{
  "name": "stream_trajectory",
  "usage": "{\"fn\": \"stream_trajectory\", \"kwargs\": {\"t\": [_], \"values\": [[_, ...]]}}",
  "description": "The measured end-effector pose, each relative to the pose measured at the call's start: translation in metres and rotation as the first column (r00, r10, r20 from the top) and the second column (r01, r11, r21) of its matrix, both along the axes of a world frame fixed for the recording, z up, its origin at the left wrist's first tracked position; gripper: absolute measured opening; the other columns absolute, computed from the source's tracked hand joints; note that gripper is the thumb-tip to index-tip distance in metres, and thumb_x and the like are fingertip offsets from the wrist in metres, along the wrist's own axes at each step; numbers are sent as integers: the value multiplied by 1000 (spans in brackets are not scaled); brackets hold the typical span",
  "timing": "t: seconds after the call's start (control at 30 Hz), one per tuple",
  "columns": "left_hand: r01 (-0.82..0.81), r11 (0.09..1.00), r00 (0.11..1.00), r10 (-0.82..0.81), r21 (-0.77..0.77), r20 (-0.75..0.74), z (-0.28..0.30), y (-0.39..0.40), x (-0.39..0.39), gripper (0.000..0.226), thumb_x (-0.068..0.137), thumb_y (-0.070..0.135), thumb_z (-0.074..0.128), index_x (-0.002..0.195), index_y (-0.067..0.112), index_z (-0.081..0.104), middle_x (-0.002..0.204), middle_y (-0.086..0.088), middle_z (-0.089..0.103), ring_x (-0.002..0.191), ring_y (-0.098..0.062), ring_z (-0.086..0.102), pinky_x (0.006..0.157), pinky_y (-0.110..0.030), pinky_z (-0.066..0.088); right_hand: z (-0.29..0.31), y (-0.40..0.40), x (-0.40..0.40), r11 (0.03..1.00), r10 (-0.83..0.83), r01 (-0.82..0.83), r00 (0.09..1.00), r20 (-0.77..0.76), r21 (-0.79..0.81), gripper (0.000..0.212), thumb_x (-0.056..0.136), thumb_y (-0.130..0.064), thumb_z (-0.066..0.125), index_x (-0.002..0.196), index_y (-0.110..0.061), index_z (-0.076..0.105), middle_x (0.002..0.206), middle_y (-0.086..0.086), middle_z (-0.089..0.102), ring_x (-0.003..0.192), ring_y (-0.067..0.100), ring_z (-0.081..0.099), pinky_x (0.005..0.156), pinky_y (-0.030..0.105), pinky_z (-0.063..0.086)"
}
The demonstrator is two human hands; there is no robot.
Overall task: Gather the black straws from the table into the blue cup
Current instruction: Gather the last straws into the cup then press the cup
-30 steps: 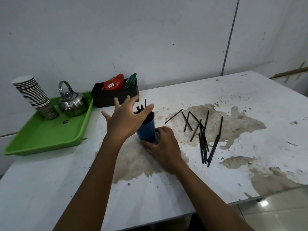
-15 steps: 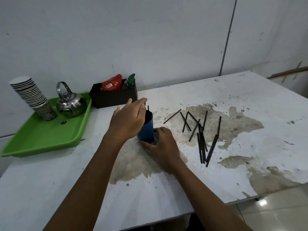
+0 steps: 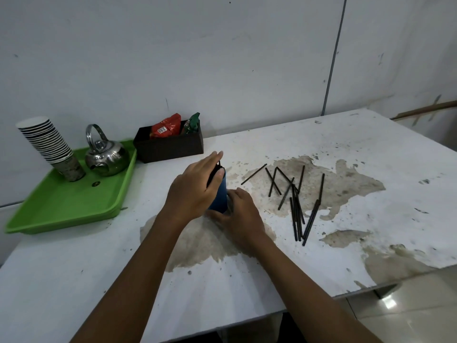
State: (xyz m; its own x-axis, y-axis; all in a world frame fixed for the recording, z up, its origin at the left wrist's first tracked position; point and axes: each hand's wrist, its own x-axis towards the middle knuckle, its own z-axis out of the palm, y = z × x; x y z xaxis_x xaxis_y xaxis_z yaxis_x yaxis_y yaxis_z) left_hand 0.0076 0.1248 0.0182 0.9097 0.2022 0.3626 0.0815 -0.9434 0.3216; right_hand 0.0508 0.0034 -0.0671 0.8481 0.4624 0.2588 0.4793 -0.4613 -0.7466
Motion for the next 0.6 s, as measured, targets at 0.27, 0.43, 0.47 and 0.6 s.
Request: {"fn": "stream_trajectory", "kwargs": {"t": [0.27, 0.43, 0.47, 0.6], "values": [[-14, 989, 935, -39, 149, 351, 17, -32, -4, 55, 97, 48, 41, 149, 31, 39, 156, 4, 36, 146, -20, 28, 114, -50, 33, 7, -43, 11, 998, -21, 17, 998, 64, 54, 52, 98, -40, 53, 145, -18, 44, 153, 1, 40, 146, 15, 24, 119, 30, 21], [104, 977, 897, -173, 184, 408, 3, -77, 11, 48, 95, 31, 54, 142, 25, 50, 151, 1, 45, 144, -20, 33, 115, -32, 27, 13, -98, 37, 988, -156, 157, 965, 212, 15, 36, 100, -16, 50, 136, -13, 55, 145, 8, 51, 143, 23, 33, 119, 31, 18], [137, 974, 897, -200, 180, 395, -4, -86, 15, 47, 94, 29, 55, 141, 24, 52, 150, 0, 46, 143, -20, 34, 115, -31, 28, 14, -111, 43, 983, -179, 184, 959, 222, -1, 36, 99, -13, 49, 134, -11, 56, 144, 9, 52, 143, 24, 34, 120, 35, 21], [179, 982, 951, -189, 61, 245, -37, -110, 32, 48, 92, 29, 55, 140, 25, 52, 150, 2, 46, 142, -19, 34, 112, -38, 38, 12, -160, 60, 951, -243, 283, 933, 265, -125, 36, 96, -5, 47, 130, -6, 59, 138, 13, 57, 141, 29, 36, 117, 44, 28]]}}
